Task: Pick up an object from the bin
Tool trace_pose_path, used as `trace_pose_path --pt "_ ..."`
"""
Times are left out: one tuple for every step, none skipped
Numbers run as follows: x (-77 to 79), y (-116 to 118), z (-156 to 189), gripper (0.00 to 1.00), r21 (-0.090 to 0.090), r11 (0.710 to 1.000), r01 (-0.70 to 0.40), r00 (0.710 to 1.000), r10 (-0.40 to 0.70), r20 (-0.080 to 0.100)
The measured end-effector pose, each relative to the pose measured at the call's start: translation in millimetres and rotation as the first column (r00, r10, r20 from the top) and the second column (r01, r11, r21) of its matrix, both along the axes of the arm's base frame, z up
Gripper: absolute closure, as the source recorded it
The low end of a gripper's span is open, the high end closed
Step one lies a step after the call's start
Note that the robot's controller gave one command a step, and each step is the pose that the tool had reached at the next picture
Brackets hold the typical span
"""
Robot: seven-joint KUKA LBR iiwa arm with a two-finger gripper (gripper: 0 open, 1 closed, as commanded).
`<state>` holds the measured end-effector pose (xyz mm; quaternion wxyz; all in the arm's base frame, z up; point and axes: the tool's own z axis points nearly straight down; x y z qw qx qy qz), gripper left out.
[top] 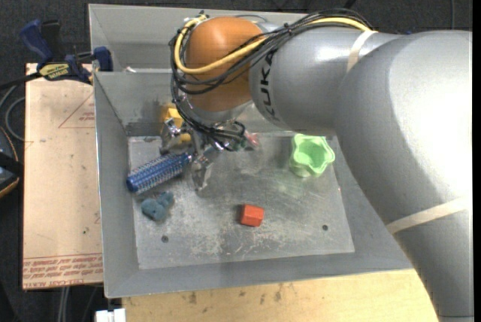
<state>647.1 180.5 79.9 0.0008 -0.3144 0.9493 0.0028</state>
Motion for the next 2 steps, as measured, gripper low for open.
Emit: trace_pose_path --pt "2.6 -2.1 0.5 1.0 -0.001 1.0 0.004 1.0 -0.004 0.007" --pt "4.0 19.4 149.7 1.0 -0.001 1.0 0.027 1.0 -0.027 0.01"
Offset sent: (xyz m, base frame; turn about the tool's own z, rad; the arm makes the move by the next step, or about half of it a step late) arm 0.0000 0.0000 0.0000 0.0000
